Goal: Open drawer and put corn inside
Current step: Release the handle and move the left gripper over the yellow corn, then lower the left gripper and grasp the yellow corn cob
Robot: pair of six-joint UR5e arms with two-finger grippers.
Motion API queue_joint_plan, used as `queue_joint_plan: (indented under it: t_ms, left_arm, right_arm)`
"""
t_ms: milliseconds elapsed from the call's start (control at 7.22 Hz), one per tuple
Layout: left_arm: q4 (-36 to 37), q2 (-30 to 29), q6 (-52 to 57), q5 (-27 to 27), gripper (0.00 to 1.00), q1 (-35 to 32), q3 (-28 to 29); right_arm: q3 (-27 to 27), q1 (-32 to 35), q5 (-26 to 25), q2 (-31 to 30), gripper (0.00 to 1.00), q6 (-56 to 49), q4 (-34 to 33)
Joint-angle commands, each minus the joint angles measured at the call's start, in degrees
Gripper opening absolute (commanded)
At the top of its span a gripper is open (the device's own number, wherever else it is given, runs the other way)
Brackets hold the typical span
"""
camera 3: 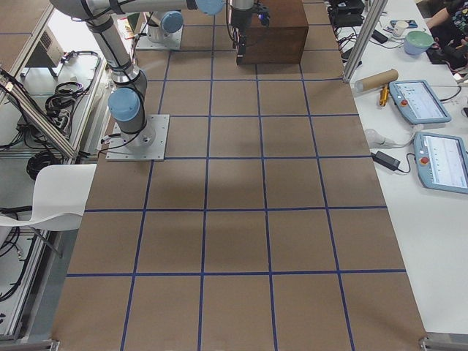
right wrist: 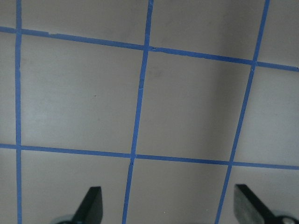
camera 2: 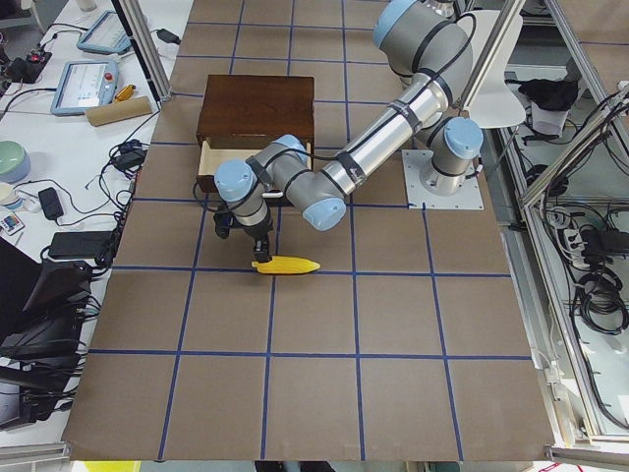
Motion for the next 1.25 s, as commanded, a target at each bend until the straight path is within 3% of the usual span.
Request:
queue_joint_plan:
  t_ms: [0,277,692,831,1108]
  left_arm:
    - [6.87,-2.00,0.79,0.74,1.00,1.07,-4.51]
    - [14.36,-3.23,2.82,0.47,1.00,1.95,-9.10]
    - [14.38,-4.64,3.88,-2.08,0.97,2.13,-8.94]
    - [14.38,-4.65,5.10,-1.99,0.80,2.13,-8.85]
    - [14.29,-4.65,5.55,-1.64,0.31,2.13,-8.93]
  right_arm:
    - [0.00,0.00,0.00,0.00,1.00,0.00,-0.01]
    - [0.00,0.00,0.00,0.00,1.00,0.00,-0.01]
    - [0.00,0.00,0.00,0.00,1.00,0.00,-0.01]
    - [0.00,0.00,0.00,0.00,1.00,0.00,-0.01]
    - [0.00,0.00,0.00,0.00,1.00,0.00,-0.01]
